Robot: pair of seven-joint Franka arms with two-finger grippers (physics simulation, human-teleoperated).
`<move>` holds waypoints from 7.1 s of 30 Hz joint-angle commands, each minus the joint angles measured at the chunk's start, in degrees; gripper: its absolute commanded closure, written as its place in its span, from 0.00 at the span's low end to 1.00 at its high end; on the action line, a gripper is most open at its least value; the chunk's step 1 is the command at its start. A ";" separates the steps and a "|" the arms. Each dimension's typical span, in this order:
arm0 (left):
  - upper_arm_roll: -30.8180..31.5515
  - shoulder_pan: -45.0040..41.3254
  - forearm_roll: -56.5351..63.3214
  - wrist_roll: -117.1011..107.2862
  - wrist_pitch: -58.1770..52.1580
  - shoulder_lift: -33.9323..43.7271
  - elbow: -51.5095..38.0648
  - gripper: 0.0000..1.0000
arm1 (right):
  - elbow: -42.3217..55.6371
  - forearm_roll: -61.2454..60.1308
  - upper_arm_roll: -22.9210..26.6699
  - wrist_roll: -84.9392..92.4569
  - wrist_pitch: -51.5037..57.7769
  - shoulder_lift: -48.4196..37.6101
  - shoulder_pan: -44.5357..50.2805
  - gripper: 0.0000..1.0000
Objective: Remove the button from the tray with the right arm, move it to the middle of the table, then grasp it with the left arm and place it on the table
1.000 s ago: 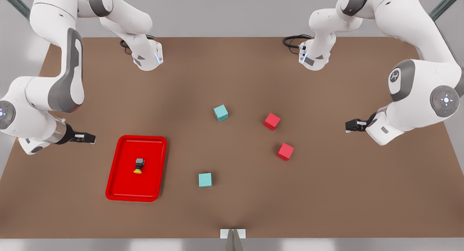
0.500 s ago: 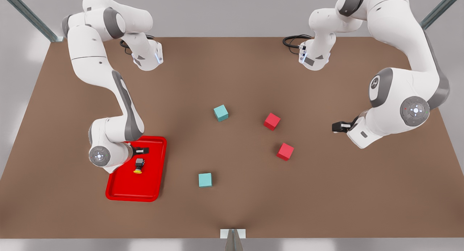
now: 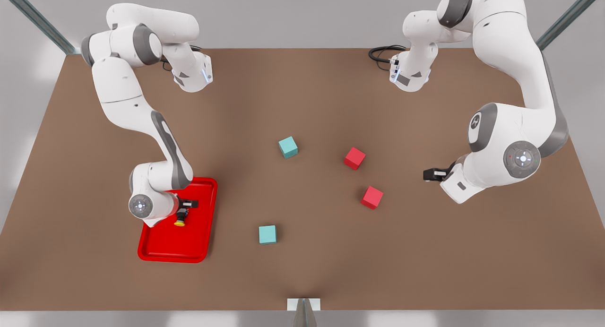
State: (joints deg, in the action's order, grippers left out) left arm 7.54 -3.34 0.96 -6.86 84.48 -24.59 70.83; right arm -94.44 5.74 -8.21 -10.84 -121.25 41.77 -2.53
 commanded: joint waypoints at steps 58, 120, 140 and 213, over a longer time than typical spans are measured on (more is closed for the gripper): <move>0.01 0.52 0.01 -0.97 0.16 0.77 0.09 0.00 | 10.24 -6.96 0.20 -14.12 5.67 -1.95 10.95 0.65; -8.78 -34.19 0.63 -29.97 32.86 -31.13 -8.69 0.00 | 14.55 -10.92 9.62 15.33 33.27 -27.97 -1.43 0.00; -8.07 -32.87 -3.33 -21.18 36.37 -34.91 -7.64 0.00 | 14.02 -8.72 9.53 14.10 29.93 -27.18 -0.55 0.00; -38.83 -30.59 42.46 -134.91 31.19 -50.12 -13.97 0.72 | 14.55 -3.36 9.53 14.80 8.66 -25.07 -0.90 0.00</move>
State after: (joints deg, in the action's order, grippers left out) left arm -30.78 -34.14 43.11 -107.14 113.06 -74.43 56.87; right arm -79.93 2.45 1.31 3.63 -113.26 16.80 -3.37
